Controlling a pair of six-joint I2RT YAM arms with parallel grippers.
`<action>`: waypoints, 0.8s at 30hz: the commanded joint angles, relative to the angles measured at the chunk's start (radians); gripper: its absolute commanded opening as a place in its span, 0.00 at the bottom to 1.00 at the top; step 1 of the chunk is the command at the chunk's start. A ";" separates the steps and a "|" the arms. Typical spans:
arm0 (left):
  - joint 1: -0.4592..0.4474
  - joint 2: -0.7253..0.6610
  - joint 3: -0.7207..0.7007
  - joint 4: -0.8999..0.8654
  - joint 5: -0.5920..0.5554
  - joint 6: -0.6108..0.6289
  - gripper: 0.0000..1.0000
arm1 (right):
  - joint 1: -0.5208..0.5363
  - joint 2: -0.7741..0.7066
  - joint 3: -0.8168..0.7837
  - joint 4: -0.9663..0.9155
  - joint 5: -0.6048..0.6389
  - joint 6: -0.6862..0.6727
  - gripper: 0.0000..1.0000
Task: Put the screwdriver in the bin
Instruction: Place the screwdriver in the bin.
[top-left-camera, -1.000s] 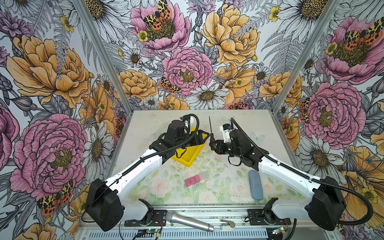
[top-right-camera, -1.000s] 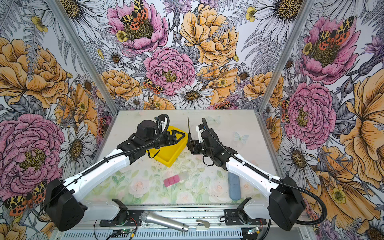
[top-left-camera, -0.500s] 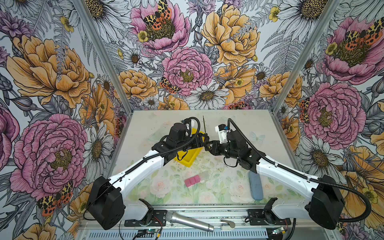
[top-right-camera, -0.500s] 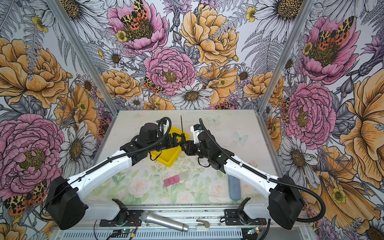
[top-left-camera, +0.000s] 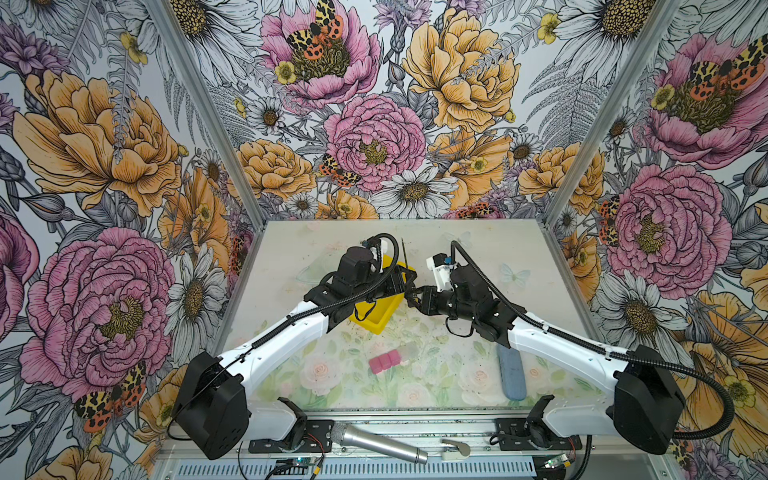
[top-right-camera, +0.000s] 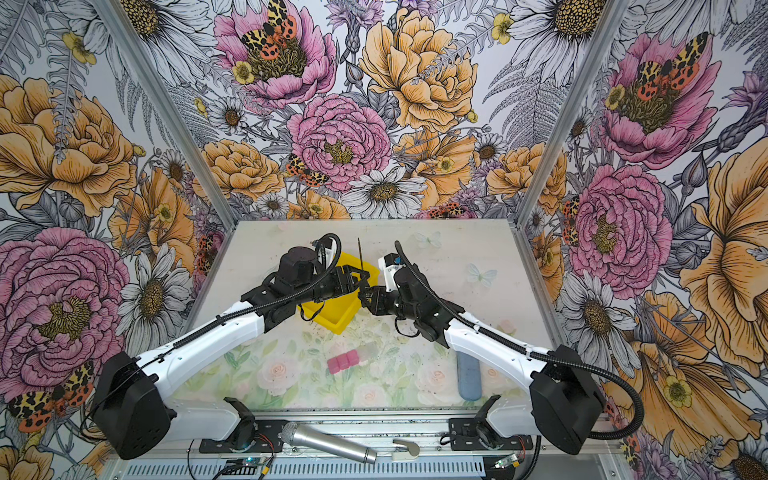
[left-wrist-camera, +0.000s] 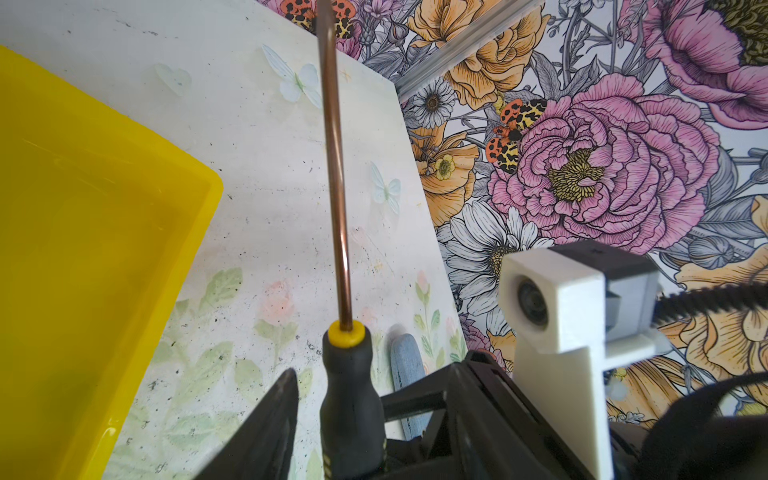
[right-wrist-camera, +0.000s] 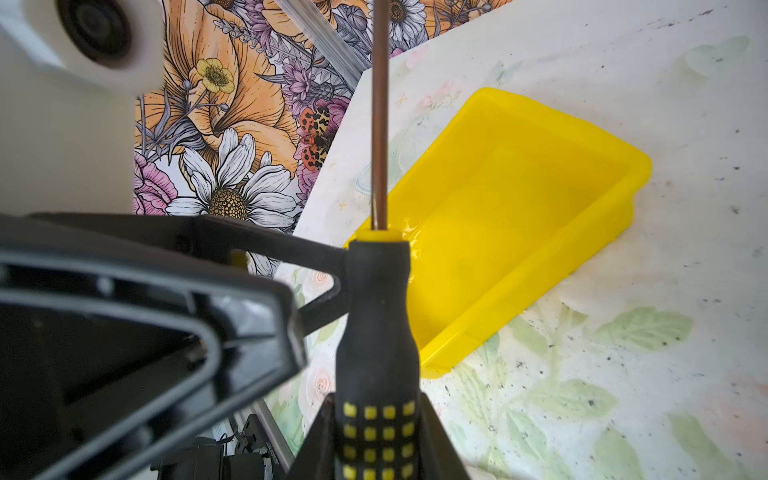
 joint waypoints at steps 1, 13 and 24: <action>-0.006 -0.003 -0.009 0.024 -0.020 -0.009 0.58 | 0.013 0.002 -0.007 0.058 -0.017 0.009 0.06; 0.000 0.008 -0.021 0.041 -0.016 -0.023 0.53 | 0.042 0.010 0.004 0.076 -0.007 0.008 0.06; 0.009 0.001 -0.040 0.049 -0.003 -0.030 0.35 | 0.059 0.014 0.007 0.079 0.013 0.008 0.06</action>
